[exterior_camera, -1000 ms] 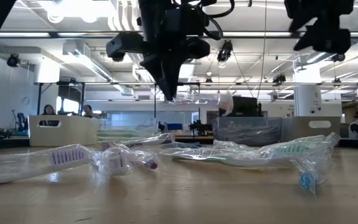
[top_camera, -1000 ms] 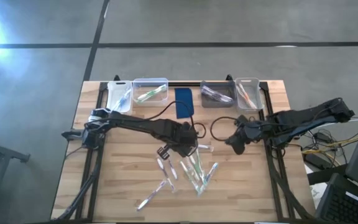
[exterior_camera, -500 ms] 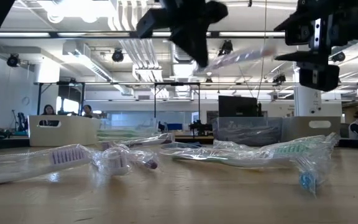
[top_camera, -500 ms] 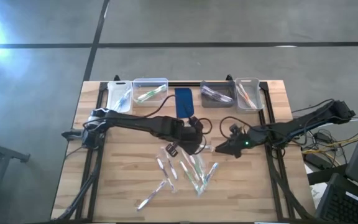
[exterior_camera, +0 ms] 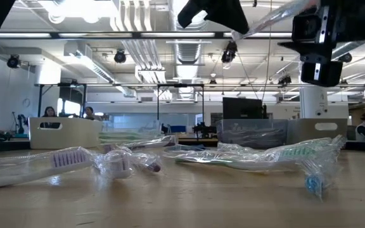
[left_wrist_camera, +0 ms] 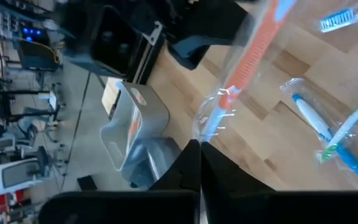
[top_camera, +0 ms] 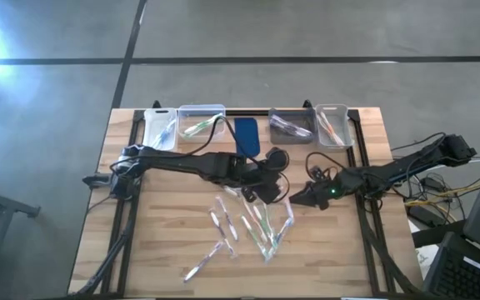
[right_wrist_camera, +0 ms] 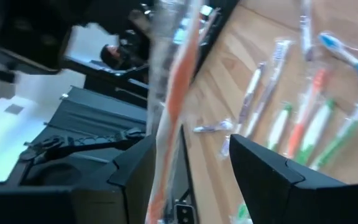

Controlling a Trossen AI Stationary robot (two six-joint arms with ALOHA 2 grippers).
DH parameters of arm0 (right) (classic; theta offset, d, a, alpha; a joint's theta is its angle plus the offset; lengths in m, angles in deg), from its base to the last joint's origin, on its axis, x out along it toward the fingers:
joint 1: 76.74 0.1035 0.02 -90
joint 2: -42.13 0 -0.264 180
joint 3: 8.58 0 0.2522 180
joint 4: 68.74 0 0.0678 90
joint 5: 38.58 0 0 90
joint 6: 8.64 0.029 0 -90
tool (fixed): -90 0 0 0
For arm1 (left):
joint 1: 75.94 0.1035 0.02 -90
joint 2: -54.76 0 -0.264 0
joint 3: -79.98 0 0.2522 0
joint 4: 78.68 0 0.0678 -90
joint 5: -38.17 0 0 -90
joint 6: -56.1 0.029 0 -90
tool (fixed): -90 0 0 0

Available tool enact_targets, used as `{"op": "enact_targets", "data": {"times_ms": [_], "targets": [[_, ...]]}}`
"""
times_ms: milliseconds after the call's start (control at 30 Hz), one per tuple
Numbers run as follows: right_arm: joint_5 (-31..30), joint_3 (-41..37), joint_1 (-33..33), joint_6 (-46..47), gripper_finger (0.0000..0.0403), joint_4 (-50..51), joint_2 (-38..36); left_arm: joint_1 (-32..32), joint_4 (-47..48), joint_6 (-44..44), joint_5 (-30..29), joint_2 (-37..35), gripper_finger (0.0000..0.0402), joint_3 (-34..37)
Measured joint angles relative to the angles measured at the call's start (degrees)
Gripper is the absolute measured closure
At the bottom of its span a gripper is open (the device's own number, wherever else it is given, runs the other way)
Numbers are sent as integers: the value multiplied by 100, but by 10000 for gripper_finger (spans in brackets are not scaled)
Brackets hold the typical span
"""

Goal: Pick & Place Toothbrushes
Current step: Put the orange toothbrush into the gray bin

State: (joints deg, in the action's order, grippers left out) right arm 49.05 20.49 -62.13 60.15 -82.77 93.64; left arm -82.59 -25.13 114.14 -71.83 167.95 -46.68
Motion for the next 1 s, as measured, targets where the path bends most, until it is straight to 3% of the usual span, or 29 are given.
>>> {"op": "enact_targets", "data": {"times_ms": [267,733,1000], "targets": [[296,323,-4,-291,195,0,-4,0,-35,230,4,0,401,68],[67,407,-76,-366,217,367,79,-7,-527,379,-42,0,401,72],[84,407,-76,-362,228,376,79,52,-583,503,-388,0,402,74]]}}
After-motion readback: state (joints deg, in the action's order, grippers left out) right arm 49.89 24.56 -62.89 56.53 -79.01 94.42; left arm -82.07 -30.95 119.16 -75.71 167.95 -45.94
